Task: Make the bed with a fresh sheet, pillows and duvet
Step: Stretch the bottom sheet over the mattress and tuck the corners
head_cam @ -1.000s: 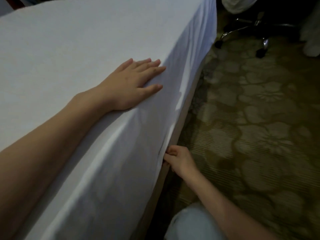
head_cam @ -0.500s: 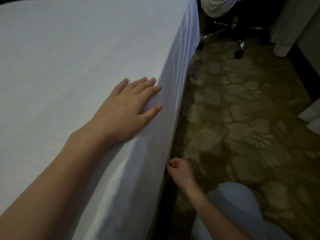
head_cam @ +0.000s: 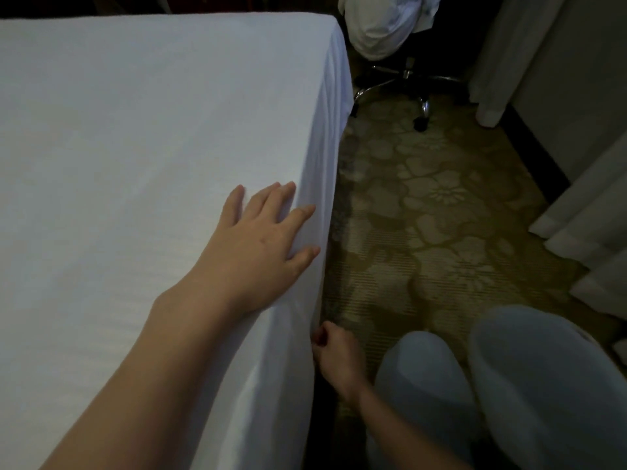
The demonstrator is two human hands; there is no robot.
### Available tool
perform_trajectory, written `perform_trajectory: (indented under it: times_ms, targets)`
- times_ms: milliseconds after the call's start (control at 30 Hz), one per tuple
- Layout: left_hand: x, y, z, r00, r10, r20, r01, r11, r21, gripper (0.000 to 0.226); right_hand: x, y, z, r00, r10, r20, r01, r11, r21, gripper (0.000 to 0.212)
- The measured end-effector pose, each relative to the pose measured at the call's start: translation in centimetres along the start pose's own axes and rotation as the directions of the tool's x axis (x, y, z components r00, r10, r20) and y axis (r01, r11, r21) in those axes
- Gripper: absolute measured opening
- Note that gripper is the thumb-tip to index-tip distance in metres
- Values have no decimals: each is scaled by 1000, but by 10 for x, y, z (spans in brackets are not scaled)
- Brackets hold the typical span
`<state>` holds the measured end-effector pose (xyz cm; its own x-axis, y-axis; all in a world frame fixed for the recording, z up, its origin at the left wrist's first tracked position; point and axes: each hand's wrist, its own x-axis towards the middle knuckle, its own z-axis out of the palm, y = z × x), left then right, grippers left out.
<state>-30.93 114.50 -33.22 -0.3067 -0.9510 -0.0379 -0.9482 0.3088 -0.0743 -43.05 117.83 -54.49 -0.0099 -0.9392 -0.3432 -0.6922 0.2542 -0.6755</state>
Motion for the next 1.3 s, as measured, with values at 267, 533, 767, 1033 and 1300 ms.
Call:
perform_trajectory:
  times_ms: [267,533,767,1033,1300]
  targets:
    - [-4,0,0,1000,-4,-26,4,1000,-8,95,26,-3,-2,989,87,121,-123,935,331,18]
    - [1,-10,-2,997,41,-72,-50,990,-130,87,73,-28,-25,988,121,93,-152,718,680,20]
    - [3,-9,12,977,74,-202,-85,995,-48,62,93,-28,-43,998,58,40,-69,714,696,21]
    - [1,-6,13,975,52,-217,-63,997,-41,58,112,-11,-37,992,59,-112,-4,901,435,19]
    - [2,-4,15,975,42,-219,-50,998,-31,58,118,-20,-31,993,74,-89,-38,934,356,17]
